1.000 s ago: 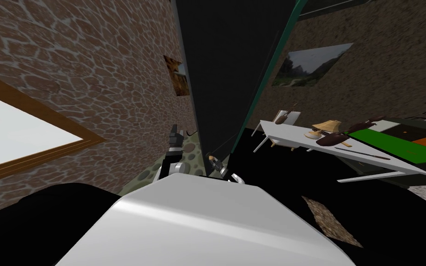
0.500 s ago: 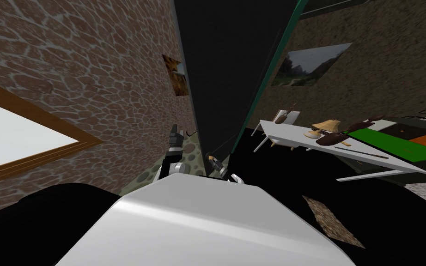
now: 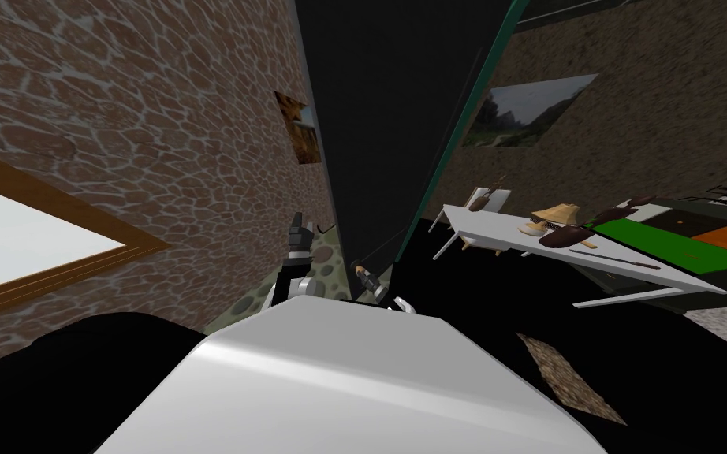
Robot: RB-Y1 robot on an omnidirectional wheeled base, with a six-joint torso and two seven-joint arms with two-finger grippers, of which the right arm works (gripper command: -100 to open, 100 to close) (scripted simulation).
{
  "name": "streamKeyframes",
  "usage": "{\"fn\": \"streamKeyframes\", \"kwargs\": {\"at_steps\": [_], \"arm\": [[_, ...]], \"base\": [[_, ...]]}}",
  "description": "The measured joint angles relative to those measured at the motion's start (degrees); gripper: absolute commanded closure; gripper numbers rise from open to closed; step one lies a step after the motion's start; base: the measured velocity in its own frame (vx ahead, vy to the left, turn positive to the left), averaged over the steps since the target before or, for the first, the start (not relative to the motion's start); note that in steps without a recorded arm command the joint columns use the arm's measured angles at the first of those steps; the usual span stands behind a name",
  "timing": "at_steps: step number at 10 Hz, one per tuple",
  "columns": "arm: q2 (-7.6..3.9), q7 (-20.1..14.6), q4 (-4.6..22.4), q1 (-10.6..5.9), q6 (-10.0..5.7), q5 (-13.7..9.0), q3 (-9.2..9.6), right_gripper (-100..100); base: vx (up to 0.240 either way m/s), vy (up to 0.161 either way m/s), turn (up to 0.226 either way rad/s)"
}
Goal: Push the door open
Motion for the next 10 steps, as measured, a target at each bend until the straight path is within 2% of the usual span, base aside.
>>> {"fn": "streamKeyframes", "kwargs": {"at_steps": [2, 6, 8, 10], "arm": [[0.50, -3.06, 0.84, -0.37, -0.35, -1.09, 0.51, 100], [0.40, -8.24, -0.15, -0.12, 0.20, -2.73, 1.16, 100], [1.11, -10.76, 1.02, -0.61, -0.26, -3.47, 1.58, 100], [0.79, -13.14, 0.21, -0.37, 0.10, -4.28, 1.90, 100]], "base": [[0.028, 0.038, -0.041], [0.031, 0.039, -0.029], [0.028, 0.037, -0.029], [0.027, 0.038, -0.039]]}}
